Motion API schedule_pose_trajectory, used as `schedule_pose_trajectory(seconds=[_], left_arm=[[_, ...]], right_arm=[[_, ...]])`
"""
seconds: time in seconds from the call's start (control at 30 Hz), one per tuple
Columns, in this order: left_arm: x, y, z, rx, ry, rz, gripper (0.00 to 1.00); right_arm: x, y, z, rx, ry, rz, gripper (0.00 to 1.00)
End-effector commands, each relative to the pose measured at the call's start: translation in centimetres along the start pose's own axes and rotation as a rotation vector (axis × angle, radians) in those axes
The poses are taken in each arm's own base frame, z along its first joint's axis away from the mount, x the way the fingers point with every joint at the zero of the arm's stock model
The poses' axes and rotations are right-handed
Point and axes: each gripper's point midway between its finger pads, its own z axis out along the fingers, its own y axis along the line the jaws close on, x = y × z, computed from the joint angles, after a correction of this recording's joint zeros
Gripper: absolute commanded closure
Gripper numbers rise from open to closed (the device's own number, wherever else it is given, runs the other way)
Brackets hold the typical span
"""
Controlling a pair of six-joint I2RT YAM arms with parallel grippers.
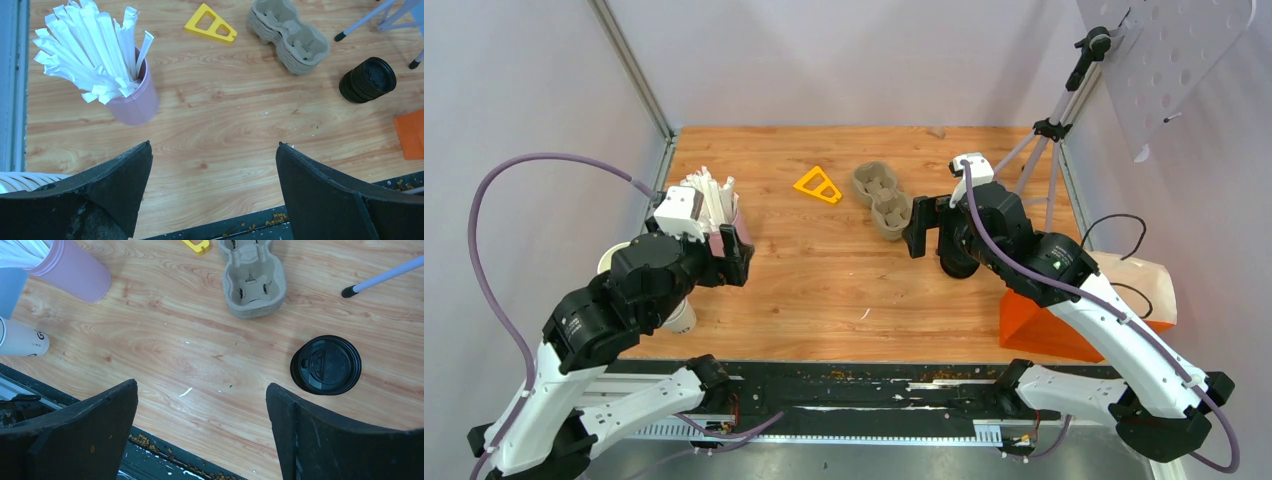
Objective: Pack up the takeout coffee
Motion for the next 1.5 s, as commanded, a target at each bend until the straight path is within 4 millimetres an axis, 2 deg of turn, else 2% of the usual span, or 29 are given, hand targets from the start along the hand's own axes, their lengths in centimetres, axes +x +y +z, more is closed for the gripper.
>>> schedule_pose_trajectory(seconds=[0.0,0.23,0.37,0.5,0.63,0.8,0.97,1.07,1.17,1.23,1.47], left_arm=[[-0.9,0.0,0.0,-0.014,-0.025,-0.020,0.00],[-0.9,0.4,0.4,-0.045,-0.021,0.001,0.00],[-1.4,1.4,0.4,-0.104,-0.031,0.020,0.00],[-3.6,2.8,-0.2,-0.199,-0.074,0.030,0.00],[-6.2,4.8,-0.9,-0.365,-0.082,0.090,0.01],[-7.6,7.0,-1.8,-0.559,-0.025,0.199,0.03],[-6.5,9.6,-2.6,-0.661,0.069,0.180,0.07],[-5.3,11.3,-3.4,-0.710,0.103,0.137,0.14],[-4.3,12.1,-3.9,-0.733,0.116,0.110,0.21],[-3.6,12.2,-3.8,-0.731,0.130,0.103,0.29],[-1.2,13.7,-2.8,-0.785,0.195,0.124,0.41]], right_arm=[[-1.1,0.3,0.1,-0.007,-0.045,0.036,0.00],[-0.7,0.2,0.2,-0.004,-0.038,0.033,0.00],[-0.2,0.3,0.3,-0.014,-0.030,0.036,0.00],[0.0,0.0,0.4,-0.005,-0.036,0.042,0.00],[-0.6,-0.6,-0.1,0.033,-0.064,0.087,0.00],[-0.4,-0.4,-0.3,0.009,-0.056,0.070,0.04],[0.1,1.1,-0.9,-0.110,-0.056,-0.009,0.05],[-0.3,2.3,-2.0,-0.211,-0.100,-0.042,0.05],[-0.6,3.3,-2.8,-0.288,-0.137,-0.078,0.06],[-0.6,3.3,-3.0,-0.295,-0.146,-0.082,0.06],[0.3,2.9,-2.4,-0.267,-0.097,-0.092,0.07]])
